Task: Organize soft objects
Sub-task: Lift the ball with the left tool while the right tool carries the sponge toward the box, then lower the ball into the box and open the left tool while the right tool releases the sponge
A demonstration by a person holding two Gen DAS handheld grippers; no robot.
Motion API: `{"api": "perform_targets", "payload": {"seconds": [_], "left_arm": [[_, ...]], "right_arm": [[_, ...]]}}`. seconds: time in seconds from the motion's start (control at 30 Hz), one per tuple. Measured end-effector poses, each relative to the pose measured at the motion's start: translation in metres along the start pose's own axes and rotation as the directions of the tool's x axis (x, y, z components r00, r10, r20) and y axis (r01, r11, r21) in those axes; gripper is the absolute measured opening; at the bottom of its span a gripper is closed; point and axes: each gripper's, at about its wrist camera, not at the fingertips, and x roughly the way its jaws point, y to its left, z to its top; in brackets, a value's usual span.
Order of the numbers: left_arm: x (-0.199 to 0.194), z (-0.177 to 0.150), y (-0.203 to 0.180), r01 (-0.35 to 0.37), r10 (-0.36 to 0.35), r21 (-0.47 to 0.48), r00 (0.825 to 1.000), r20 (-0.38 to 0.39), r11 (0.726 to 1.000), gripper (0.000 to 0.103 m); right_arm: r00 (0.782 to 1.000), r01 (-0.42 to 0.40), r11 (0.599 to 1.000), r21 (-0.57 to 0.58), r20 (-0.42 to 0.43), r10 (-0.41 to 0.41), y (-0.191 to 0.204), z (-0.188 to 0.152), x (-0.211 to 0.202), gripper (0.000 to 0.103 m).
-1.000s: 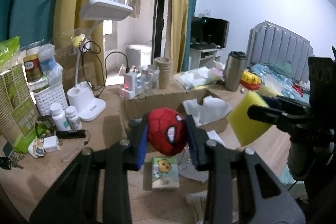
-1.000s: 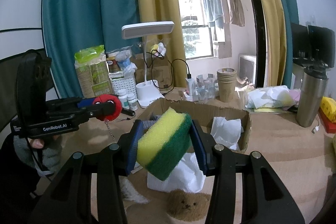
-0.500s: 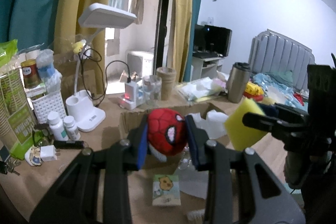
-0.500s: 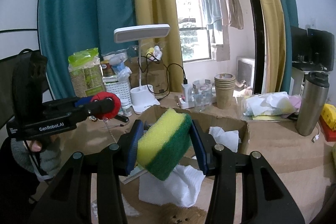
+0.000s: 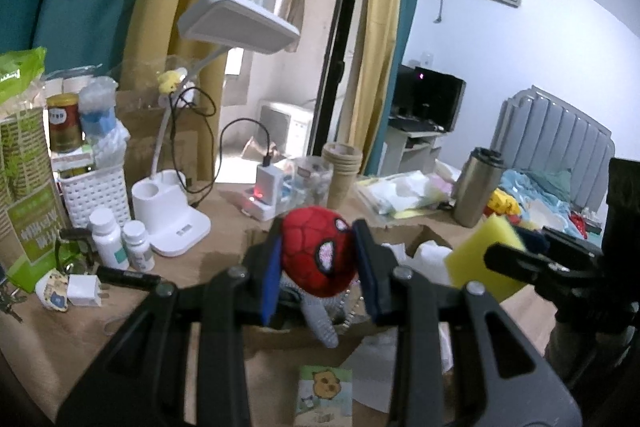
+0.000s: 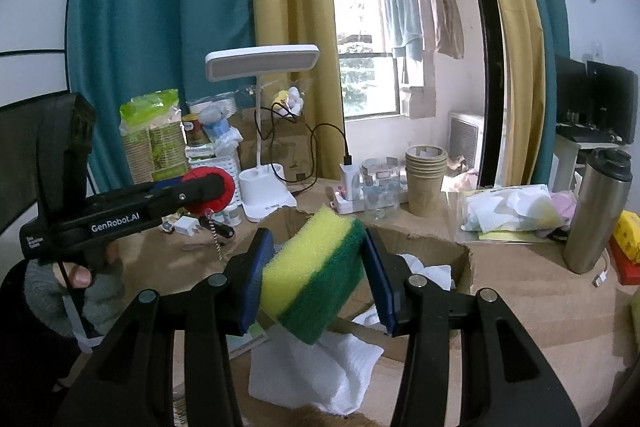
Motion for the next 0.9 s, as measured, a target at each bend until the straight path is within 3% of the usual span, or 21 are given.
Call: {"api": "perform_targets", "payload": {"seconds": [0.2, 0.57, 0.9], "left_arm": [[0.001, 0.009, 0.001, 0.014, -0.013, -0.014, 1.000, 0.013, 1.000, 0.034], [0.005, 0.022, -0.007, -0.036, 0.035, 0.015, 0.999, 0.033, 0.999, 0.034], [0.034, 0.024, -0.007, -0.039, 0.039, 0.047, 0.999, 0.010, 0.998, 0.034]], "right_arm": [[1.000, 0.017, 1.000, -0.005, -0.002, -0.017, -0.003, 0.003, 0.006, 0.049], [0.997, 0.071, 0.997, -0.017, -0.038, -0.072, -0.013, 0.010, 0.033, 0.049], [0.989, 0.080, 0.997, 0.000, -0.122, -0.080, -0.016, 0.003, 0.073, 0.049]]}}
